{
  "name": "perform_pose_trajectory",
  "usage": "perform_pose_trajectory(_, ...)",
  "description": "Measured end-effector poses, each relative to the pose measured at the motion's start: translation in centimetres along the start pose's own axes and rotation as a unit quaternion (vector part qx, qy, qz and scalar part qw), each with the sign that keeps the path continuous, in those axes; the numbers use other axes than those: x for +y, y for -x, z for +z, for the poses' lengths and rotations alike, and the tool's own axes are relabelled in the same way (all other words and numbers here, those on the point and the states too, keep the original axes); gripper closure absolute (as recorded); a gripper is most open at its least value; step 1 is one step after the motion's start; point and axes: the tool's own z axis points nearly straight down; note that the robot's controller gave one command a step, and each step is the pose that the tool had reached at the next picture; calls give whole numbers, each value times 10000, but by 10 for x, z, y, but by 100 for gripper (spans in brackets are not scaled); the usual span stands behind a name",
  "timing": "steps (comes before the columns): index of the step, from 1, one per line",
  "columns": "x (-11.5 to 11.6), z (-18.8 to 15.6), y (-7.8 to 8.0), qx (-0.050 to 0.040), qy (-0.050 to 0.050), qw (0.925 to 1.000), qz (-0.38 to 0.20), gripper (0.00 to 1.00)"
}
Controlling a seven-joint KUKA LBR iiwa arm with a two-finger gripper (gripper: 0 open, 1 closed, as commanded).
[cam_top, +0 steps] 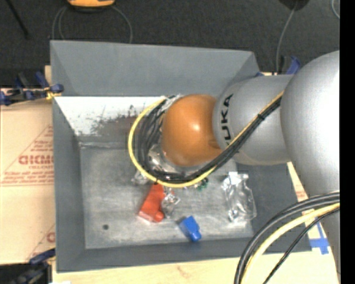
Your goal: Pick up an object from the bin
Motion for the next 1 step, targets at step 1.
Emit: perform_pose_trajectory(1, 0, -2, 2, -34, 2, 10000, 25, 100)
